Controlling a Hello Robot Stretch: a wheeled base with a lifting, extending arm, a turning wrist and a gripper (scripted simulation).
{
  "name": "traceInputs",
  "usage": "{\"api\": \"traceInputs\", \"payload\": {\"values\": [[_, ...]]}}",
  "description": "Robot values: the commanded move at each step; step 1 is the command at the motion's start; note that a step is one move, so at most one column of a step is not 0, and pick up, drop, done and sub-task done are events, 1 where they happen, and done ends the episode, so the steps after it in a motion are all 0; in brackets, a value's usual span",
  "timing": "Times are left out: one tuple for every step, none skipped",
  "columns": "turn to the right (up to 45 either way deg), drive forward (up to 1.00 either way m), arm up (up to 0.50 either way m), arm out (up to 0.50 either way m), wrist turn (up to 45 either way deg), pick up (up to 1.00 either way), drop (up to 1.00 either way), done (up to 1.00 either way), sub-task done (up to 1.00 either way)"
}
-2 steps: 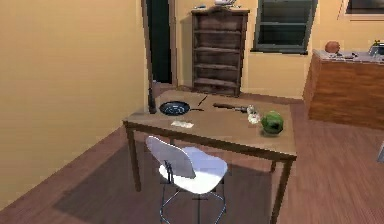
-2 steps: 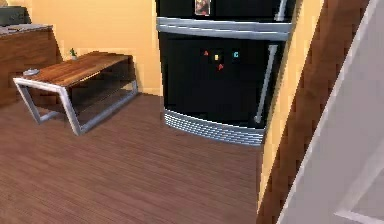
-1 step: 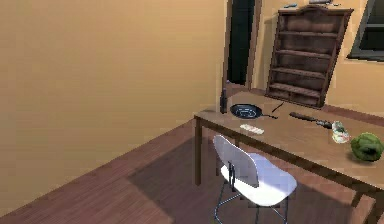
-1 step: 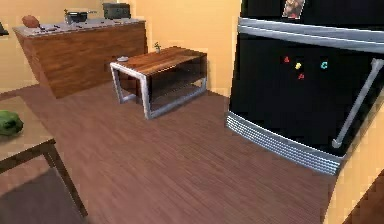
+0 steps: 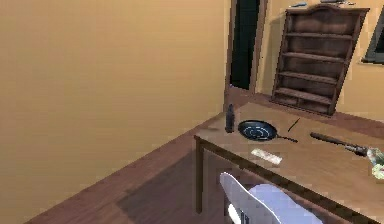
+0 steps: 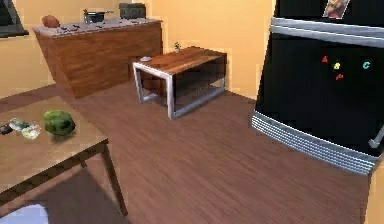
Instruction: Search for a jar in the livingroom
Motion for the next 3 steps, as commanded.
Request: {"api": "traceInputs", "payload": {"values": [[-3.0, 0.00, 0.00, 0.00, 0.0, 0.00, 0.00, 0.00, 0.00], [0.0, 0.40, 0.00, 0.00, 0.0, 0.00, 0.00, 0.00, 0.00], [-12.0, 0.00, 0.00, 0.00, 0.0, 0.00, 0.00, 0.00, 0.00]]}}
